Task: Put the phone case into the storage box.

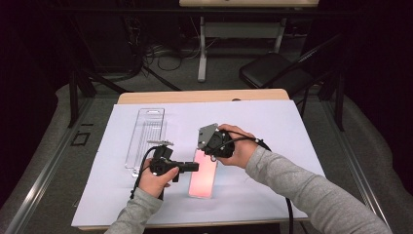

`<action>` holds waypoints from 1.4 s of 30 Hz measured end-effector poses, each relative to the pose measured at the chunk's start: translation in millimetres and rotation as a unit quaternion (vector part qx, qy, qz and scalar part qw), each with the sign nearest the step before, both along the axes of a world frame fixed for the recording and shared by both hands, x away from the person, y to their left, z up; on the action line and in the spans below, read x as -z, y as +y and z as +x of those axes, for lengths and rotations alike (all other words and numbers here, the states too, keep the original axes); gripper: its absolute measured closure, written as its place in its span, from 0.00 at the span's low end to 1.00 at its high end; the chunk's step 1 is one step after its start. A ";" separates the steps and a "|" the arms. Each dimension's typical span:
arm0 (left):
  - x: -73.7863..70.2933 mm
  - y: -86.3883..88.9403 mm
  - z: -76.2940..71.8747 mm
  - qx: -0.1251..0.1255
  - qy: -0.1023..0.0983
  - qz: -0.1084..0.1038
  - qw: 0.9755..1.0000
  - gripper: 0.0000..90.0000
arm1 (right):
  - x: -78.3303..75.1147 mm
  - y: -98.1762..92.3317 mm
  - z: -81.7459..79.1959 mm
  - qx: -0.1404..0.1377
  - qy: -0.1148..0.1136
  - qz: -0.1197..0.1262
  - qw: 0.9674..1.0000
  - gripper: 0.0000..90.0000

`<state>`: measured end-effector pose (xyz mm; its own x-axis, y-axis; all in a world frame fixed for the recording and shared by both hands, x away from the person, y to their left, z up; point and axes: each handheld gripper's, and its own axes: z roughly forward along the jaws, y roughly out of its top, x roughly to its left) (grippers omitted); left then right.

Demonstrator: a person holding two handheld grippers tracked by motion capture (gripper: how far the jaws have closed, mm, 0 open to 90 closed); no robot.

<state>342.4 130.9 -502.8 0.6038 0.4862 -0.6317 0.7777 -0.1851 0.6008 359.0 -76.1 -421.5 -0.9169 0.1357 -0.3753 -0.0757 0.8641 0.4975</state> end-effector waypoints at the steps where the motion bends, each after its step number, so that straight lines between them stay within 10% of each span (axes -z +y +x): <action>1: 0.1 0.1 0.0 0.000 0.000 0.000 1.000 0.91 | 0.0 0.1 0.0 -0.001 0.000 0.000 1.000 0.97; 42: -0.7 1.0 -0.7 -0.005 0.001 0.003 1.000 0.91 | -0.6 0.5 0.5 0.000 0.003 0.005 1.000 0.96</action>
<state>341.7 131.8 -502.1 0.5978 0.4957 -0.6301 0.7804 -0.1801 0.5987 359.5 -75.5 -420.9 -0.9194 0.1393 -0.3677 -0.0724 0.8592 0.5065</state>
